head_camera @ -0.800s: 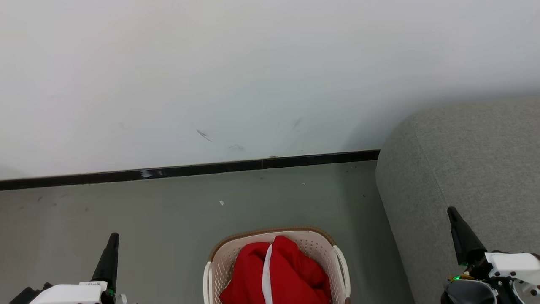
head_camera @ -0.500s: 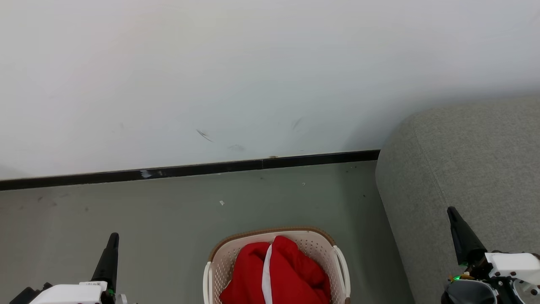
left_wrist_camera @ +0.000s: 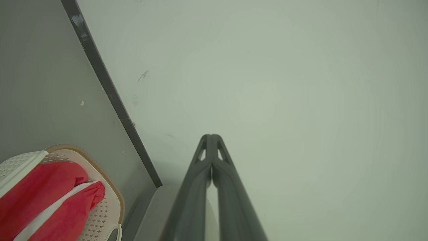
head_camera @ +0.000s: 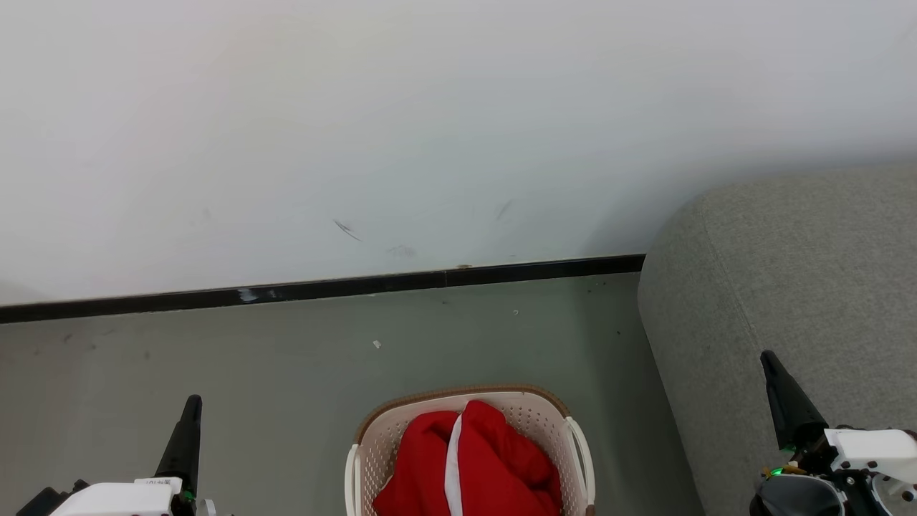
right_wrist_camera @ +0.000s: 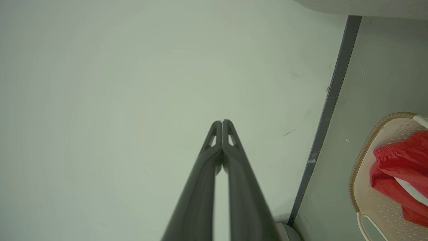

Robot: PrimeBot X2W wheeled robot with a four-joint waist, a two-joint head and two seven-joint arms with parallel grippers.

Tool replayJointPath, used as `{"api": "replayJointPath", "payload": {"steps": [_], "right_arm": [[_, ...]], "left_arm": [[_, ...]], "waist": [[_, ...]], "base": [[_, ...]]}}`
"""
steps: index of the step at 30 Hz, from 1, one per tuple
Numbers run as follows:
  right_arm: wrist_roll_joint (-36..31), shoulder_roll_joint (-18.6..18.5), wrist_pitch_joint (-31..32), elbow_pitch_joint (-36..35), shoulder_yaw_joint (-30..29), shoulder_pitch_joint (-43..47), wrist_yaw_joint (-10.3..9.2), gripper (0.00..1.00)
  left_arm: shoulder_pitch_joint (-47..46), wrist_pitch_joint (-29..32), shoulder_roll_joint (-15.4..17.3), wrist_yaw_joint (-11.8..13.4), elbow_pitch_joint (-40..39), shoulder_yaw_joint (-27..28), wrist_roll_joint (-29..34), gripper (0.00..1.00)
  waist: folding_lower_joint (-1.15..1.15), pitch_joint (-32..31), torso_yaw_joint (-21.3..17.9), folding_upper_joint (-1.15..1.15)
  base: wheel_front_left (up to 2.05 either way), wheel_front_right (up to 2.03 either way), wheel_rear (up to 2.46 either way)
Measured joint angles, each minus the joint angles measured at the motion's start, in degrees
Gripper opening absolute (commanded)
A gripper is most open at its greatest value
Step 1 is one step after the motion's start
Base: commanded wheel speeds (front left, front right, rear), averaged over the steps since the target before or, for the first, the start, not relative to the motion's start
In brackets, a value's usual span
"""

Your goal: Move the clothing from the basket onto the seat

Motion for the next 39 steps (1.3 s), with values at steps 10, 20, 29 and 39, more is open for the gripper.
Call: {"api": "replayJointPath", "payload": {"steps": [10,20,29,39], "right_arm": [[0.0,0.0,0.0,0.0,-0.1,0.0,0.00,0.00],[0.0,0.1,0.1,0.0,-0.2,0.0,0.00,0.00],[0.0,1.3,0.1,1.8,-0.1,1.5,0.01,1.00],[-1.4,2.4,-0.7,3.2,0.7,3.6,0.00,1.00]], "left_arm": [[0.0,0.0,0.0,0.0,0.0,0.1,0.0,0.00],[0.0,0.0,-0.1,0.0,0.0,0.1,0.1,0.00],[1.4,0.0,-1.2,0.1,1.9,-0.3,0.0,1.00],[3.2,-1.1,-2.3,0.1,2.9,-1.5,2.3,1.00]], "waist": [[0.00,0.0,0.0,0.00],[0.00,0.0,0.0,0.00],[0.00,0.0,0.0,0.00],[0.00,0.0,0.0,0.00]], "base": [[0.00,0.00,0.00],[0.00,0.00,0.00],[0.00,0.00,0.00],[0.00,0.00,0.00]]}}
